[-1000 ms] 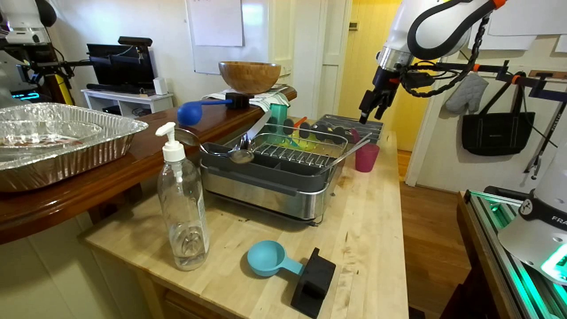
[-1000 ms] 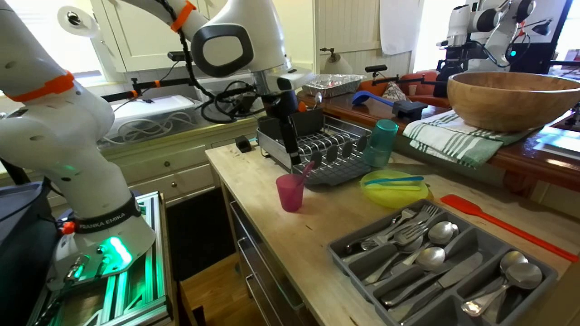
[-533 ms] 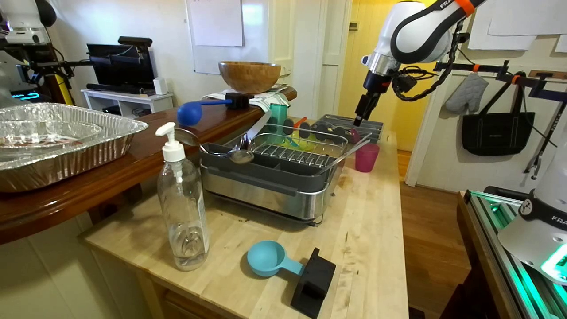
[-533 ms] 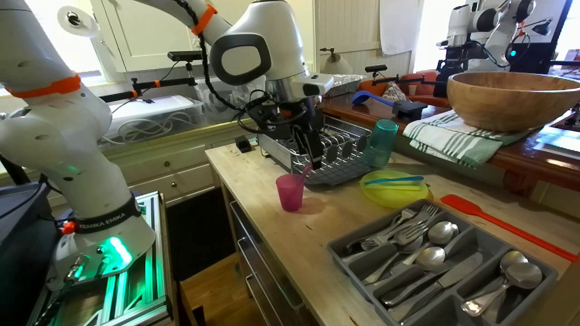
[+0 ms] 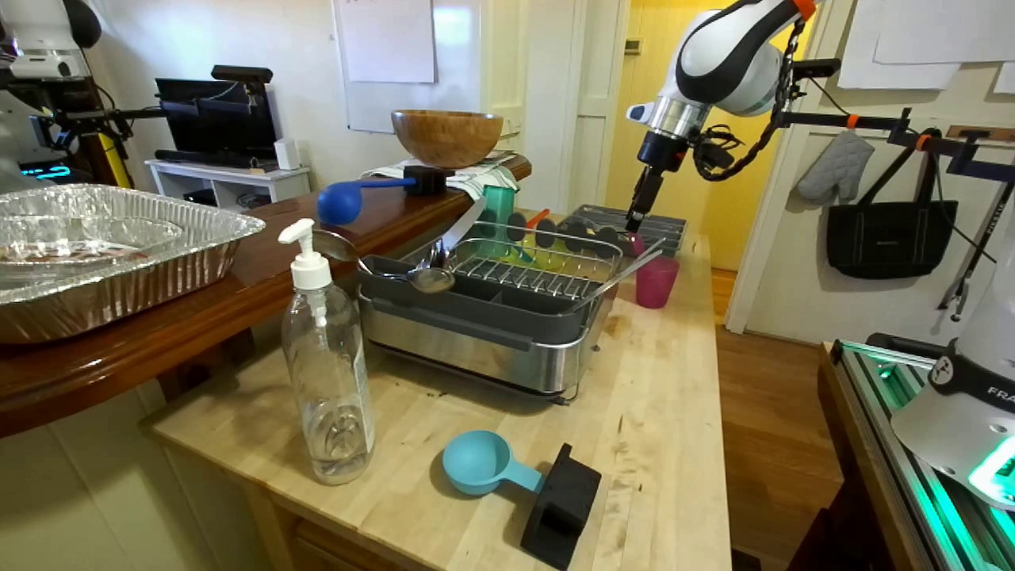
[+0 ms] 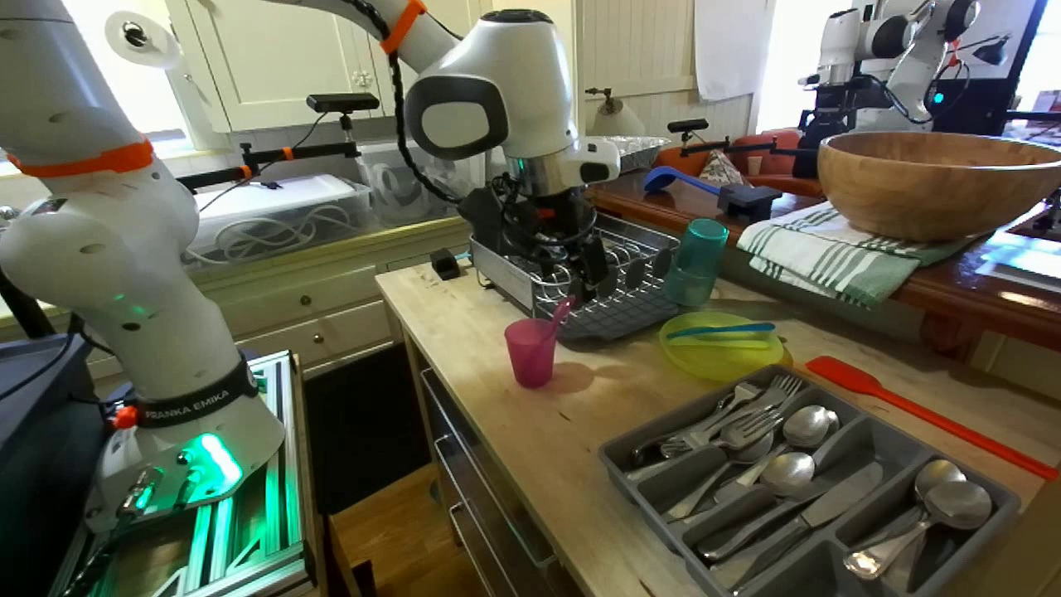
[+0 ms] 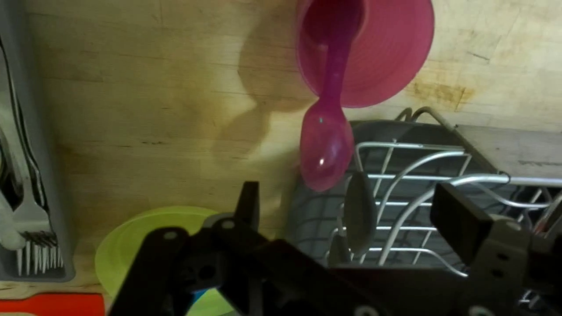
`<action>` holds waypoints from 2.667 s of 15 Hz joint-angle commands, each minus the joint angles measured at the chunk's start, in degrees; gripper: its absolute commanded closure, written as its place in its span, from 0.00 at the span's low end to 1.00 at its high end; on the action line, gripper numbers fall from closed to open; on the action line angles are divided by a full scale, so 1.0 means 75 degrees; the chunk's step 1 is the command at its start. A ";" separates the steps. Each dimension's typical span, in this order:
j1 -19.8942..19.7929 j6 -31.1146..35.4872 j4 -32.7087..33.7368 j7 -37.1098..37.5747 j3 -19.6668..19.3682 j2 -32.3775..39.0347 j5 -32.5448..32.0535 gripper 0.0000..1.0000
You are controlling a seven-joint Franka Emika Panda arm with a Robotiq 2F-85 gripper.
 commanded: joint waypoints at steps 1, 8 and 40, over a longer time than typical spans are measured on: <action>-0.0065 -0.0560 0.0410 -0.0929 -0.0104 0.0335 0.0054 0.00; -0.0135 -0.0604 0.0522 -0.1498 0.0095 0.0737 -0.0118 0.37; -0.0495 -0.0860 0.0727 -0.1881 -0.0026 0.0151 -0.0646 0.98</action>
